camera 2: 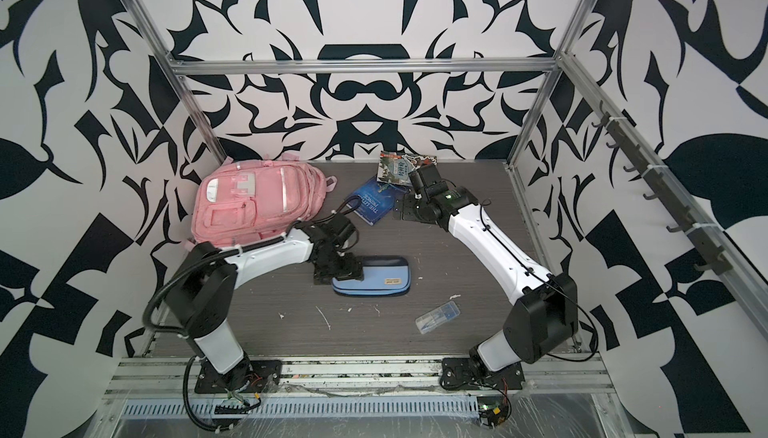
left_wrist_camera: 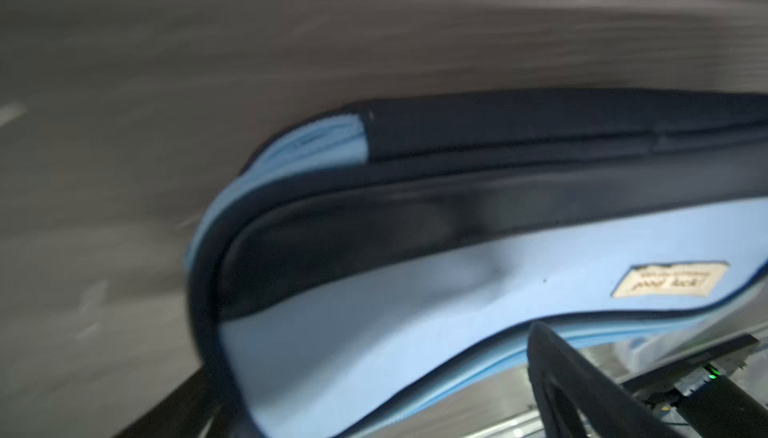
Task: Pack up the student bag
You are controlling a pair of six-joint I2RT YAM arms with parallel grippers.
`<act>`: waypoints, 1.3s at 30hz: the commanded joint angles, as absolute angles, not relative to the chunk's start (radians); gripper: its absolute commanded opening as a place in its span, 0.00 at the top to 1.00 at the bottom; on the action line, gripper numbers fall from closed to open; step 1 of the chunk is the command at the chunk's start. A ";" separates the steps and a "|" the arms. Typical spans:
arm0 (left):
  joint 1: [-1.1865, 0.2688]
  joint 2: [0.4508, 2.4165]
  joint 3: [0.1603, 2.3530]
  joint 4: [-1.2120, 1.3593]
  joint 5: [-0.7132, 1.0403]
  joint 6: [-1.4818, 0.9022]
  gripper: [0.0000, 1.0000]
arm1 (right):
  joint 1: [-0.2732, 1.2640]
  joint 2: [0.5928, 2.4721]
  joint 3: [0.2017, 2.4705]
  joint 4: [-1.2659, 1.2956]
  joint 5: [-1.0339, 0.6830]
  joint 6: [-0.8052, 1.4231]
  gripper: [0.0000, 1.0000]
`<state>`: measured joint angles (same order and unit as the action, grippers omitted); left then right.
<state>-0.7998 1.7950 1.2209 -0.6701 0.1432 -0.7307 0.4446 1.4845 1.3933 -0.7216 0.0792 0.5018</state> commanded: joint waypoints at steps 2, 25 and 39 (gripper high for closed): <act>-0.874 1.842 1.361 -0.642 0.159 -0.711 0.01 | 0.412 1.406 1.372 -0.729 0.107 0.479 0.00; -0.136 2.045 1.857 -0.859 0.026 -0.430 0.06 | 0.397 1.388 1.375 -0.773 0.080 0.512 0.00; -0.069 2.410 2.281 -0.958 -0.026 -0.387 0.12 | 0.406 1.396 1.398 -0.774 0.072 0.545 0.02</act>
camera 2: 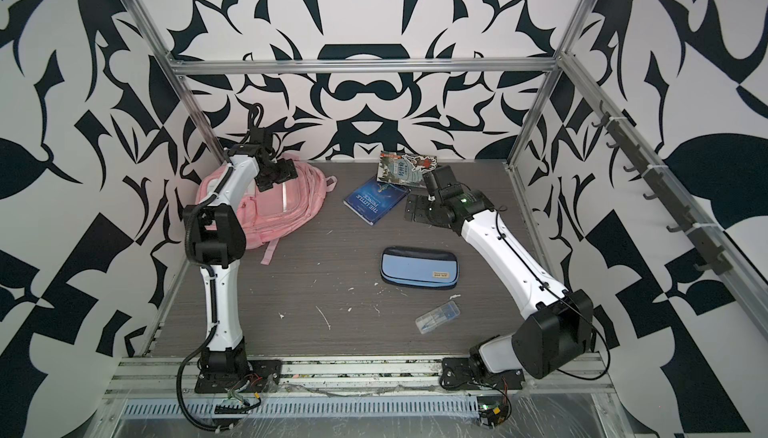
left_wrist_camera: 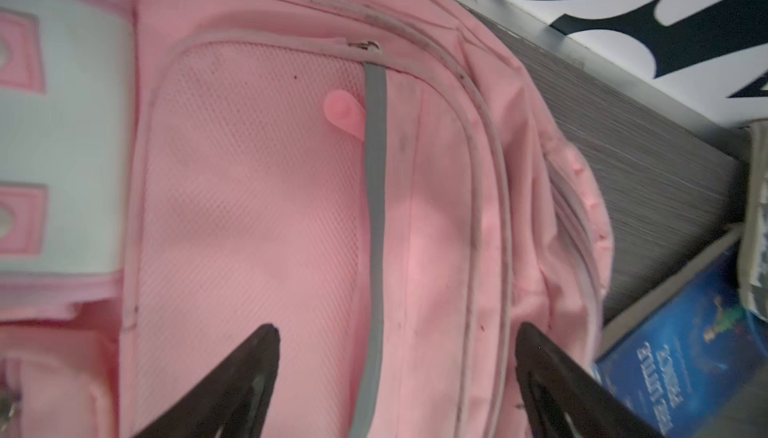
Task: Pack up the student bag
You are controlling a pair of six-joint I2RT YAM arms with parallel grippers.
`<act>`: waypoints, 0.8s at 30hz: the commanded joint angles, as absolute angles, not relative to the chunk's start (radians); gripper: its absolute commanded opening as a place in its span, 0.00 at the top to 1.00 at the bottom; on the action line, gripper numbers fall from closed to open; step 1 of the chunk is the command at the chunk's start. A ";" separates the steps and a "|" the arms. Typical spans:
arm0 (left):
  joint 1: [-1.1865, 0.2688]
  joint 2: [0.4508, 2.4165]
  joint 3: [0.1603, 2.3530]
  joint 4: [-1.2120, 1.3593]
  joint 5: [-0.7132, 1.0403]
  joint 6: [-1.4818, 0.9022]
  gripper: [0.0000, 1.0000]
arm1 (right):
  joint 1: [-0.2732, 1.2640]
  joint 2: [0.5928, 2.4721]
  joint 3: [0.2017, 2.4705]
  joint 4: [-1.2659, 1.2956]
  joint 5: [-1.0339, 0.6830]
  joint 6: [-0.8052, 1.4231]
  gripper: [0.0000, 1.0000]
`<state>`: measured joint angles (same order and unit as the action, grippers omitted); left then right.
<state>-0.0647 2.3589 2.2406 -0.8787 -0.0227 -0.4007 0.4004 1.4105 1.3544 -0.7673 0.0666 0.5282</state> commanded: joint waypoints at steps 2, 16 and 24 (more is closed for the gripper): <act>-0.068 2.417 2.270 -0.945 -0.016 -0.391 0.19 | 0.409 1.402 1.415 -0.783 0.076 0.545 0.02; -0.073 2.167 1.804 -0.709 0.263 -0.394 0.97 | 0.436 1.375 1.452 -0.818 0.150 0.572 0.15; -0.117 1.811 1.307 -0.604 0.333 -0.441 1.00 | 0.461 1.378 1.448 -0.800 0.119 0.543 0.19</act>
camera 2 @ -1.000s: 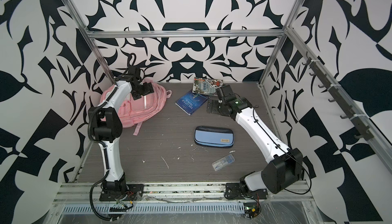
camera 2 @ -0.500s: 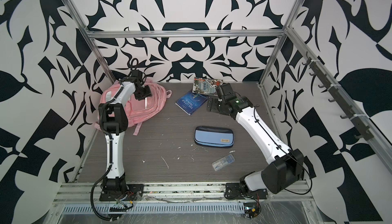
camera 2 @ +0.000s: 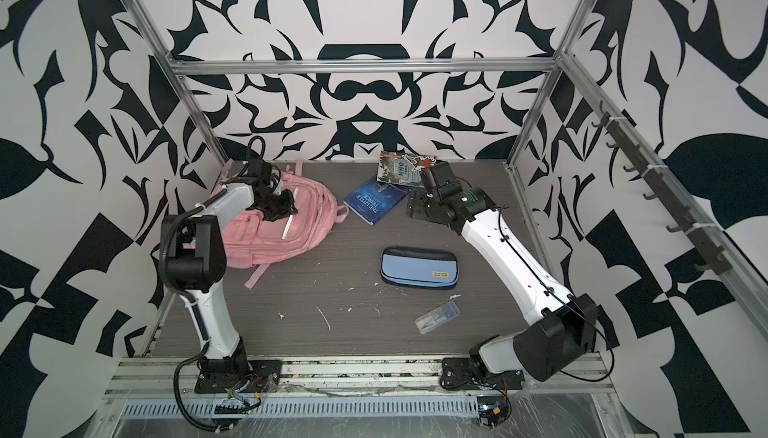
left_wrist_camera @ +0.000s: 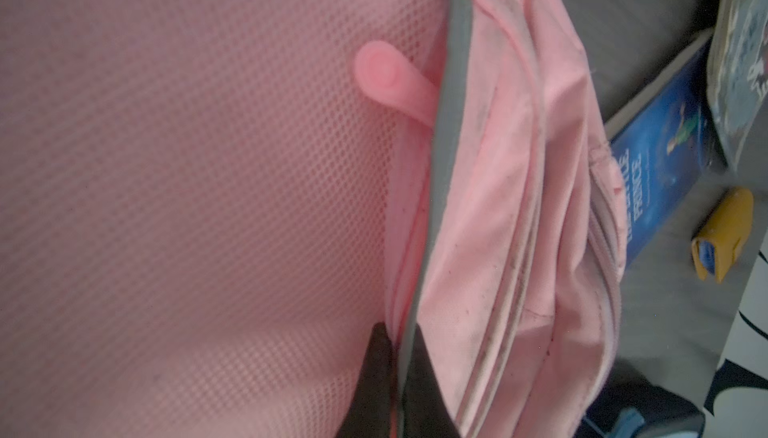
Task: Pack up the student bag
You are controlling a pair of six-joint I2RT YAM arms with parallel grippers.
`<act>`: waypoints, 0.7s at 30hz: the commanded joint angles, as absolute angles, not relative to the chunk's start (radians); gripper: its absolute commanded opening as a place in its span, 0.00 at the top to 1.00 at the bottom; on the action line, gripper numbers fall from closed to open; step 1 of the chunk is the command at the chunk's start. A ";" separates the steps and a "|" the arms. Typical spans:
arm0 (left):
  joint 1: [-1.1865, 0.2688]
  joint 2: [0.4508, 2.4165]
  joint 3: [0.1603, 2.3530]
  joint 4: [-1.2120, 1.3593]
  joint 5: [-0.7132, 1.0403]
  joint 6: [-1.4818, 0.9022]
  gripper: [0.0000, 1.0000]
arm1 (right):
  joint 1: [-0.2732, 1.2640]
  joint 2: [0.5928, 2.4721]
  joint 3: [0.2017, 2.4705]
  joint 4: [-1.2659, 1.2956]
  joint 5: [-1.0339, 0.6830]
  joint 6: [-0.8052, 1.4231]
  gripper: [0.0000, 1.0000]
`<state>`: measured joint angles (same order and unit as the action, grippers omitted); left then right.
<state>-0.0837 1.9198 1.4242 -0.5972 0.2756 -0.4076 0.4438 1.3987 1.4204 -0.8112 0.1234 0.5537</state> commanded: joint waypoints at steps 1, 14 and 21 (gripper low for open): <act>-0.132 1.769 1.255 -0.604 0.326 -0.449 1.00 | 0.467 1.389 1.443 -0.794 0.110 0.543 0.18; -0.561 1.436 1.016 -0.763 0.119 -0.807 1.00 | 0.488 1.635 1.314 -0.541 -0.298 0.500 0.07; -0.631 1.318 1.021 -0.926 -0.008 -0.881 0.37 | 0.487 1.687 1.231 -0.487 -0.420 0.494 0.07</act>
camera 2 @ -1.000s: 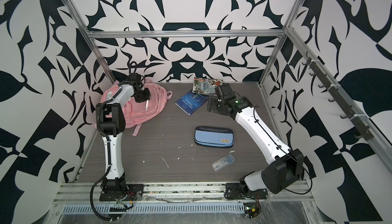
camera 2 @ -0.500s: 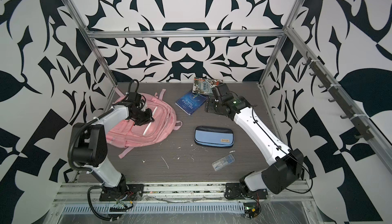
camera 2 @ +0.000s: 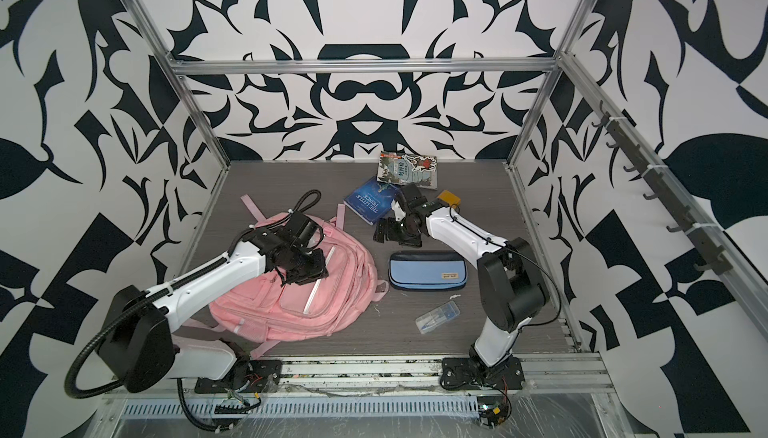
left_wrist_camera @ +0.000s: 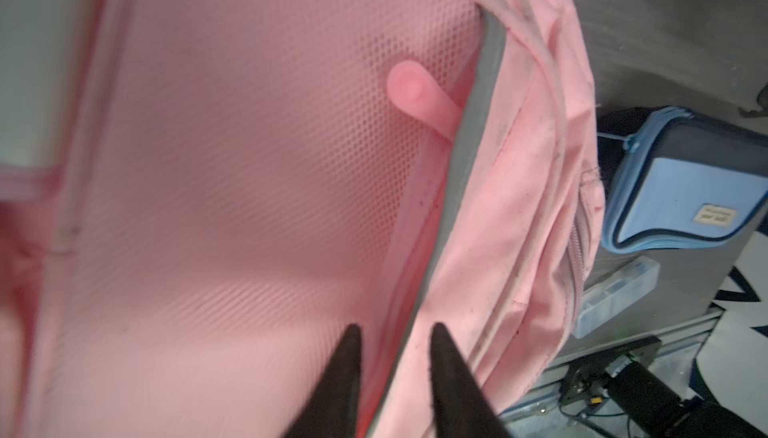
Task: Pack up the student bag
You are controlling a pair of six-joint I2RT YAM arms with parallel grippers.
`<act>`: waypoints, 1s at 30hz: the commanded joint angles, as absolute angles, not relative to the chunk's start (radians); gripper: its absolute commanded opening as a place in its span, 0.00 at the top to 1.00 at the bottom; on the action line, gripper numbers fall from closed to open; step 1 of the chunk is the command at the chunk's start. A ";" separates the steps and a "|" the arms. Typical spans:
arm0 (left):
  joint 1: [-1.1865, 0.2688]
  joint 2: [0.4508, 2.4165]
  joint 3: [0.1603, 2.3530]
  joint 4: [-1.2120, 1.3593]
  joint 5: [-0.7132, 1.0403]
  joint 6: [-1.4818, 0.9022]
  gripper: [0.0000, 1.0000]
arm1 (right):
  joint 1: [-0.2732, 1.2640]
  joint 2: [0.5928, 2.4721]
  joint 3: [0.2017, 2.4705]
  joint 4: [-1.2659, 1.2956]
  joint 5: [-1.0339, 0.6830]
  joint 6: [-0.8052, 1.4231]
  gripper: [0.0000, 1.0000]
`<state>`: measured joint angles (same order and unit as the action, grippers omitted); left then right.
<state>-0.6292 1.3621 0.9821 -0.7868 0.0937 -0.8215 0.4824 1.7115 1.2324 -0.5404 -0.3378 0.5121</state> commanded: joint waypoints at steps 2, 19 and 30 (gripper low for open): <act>-0.632 1.317 1.075 -0.978 -0.048 -0.831 0.19 | 0.490 1.686 1.249 -0.499 -0.428 0.490 0.11; -0.784 1.509 1.295 -1.147 -0.116 -0.670 0.01 | 0.526 1.730 1.365 -0.551 -0.309 0.547 0.22; -0.823 1.613 1.364 -1.126 -0.130 -0.721 0.00 | 0.519 1.812 1.447 -0.517 -0.380 0.463 0.25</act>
<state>-0.8291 1.6016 1.3514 -1.0920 -0.1352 -0.6952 0.5220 1.8000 1.3632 -0.5274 -0.3573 0.5301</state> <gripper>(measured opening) 0.995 0.761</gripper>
